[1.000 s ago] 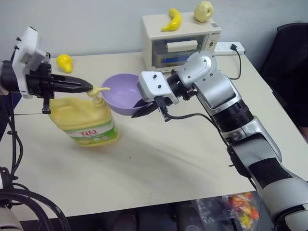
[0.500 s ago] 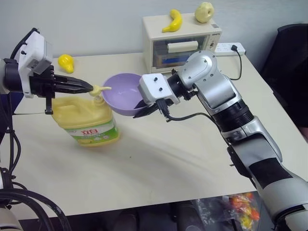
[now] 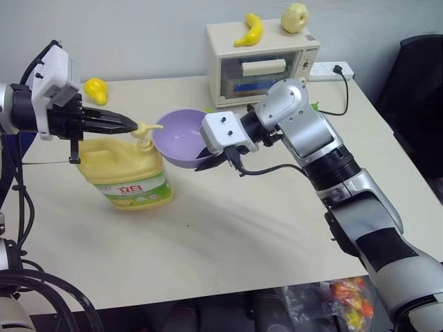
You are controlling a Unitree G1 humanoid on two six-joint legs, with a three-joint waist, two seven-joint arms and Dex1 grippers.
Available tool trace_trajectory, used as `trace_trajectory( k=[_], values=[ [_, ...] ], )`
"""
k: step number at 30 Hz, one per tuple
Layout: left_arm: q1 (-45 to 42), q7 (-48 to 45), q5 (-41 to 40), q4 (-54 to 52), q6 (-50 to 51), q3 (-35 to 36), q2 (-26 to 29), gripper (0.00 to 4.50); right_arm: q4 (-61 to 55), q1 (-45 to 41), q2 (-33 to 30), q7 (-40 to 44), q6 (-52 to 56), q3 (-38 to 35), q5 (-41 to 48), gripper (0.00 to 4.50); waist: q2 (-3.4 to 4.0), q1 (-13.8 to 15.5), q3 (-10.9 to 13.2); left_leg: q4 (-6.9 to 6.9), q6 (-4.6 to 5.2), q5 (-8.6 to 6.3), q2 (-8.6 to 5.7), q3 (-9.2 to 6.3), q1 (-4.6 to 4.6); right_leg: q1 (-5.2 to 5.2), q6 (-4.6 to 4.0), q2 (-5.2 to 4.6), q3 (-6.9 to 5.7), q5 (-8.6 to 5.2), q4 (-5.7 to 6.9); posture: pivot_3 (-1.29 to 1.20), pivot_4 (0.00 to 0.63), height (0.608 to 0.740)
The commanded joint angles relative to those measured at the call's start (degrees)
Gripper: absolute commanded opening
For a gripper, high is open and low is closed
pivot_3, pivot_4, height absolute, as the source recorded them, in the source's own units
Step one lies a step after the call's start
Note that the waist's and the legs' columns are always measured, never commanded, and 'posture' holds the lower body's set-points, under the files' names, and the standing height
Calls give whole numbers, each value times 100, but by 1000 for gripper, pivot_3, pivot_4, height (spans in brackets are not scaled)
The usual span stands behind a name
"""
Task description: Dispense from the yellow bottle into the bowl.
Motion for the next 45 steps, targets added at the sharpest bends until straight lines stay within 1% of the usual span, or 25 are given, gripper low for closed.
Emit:
trace_trajectory(
  k=[1, 6, 11, 14, 27, 41, 43, 45],
  values=[
    [279, -51, 414, 52, -44, -292, 165, 24, -121, -43, 28, 44, -74, -86, 60, 0, 1, -2, 0, 0, 0, 0, 0, 0, 1, 0, 0, 0, 0, 0, 2, 0, 150, 740],
    [536, -40, 522, -49, -57, -417, 208, 24, -203, -21, 33, 77, -73, -87, 88, 0, 6, 1, -4, 0, 0, 0, 0, 6, 12, 6, -1, 0, 6, -1, 10, 0, 150, 740],
    [744, -1, 583, -109, -157, -490, 168, 24, -230, -17, 62, 60, -62, -90, 95, 0, 9, 18, -7, -15, 4, -2, 2, 27, 73, 52, -6, 2, 18, -4, 15, 0, 150, 740],
    [810, 71, 667, -42, -222, -547, 114, 24, -249, -16, 69, 66, -43, -91, 105, 0, 13, 22, -10, -15, 6, -3, 2, 37, 86, 54, -7, 3, 30, -4, 26, 0, 150, 740],
    [897, 199, 928, 417, -486, -674, 40, 24, -268, -19, 82, 83, -9, -98, 123, 0, 76, 30, -91, -15, 7, -4, 2, 44, 94, 54, -9, 6, 36, -5, 33, 0, 150, 740],
    [1171, 219, 954, 397, -523, -709, 19, 24, -257, 13, 83, 88, -38, -80, 94, 0, 104, 31, -135, -15, 11, -6, 3, 44, 109, 66, -12, 8, 39, -7, 36, 0, 150, 740],
    [1163, 235, 935, 374, -502, -687, 25, 24, -240, 13, 87, 82, -52, -83, 90, 0, 105, 31, -136, -19, 18, -10, 4, 44, 127, 85, -13, 9, 39, -8, 32, 0, 150, 740],
    [984, 228, 727, 276, -279, -548, 20, 24, -226, 17, 86, 74, -78, -86, 78, 0, 108, 34, -135, -42, 37, -20, 5, 44, 171, 125, -17, 11, 39, -10, 19, 0, 150, 740]
  ],
)
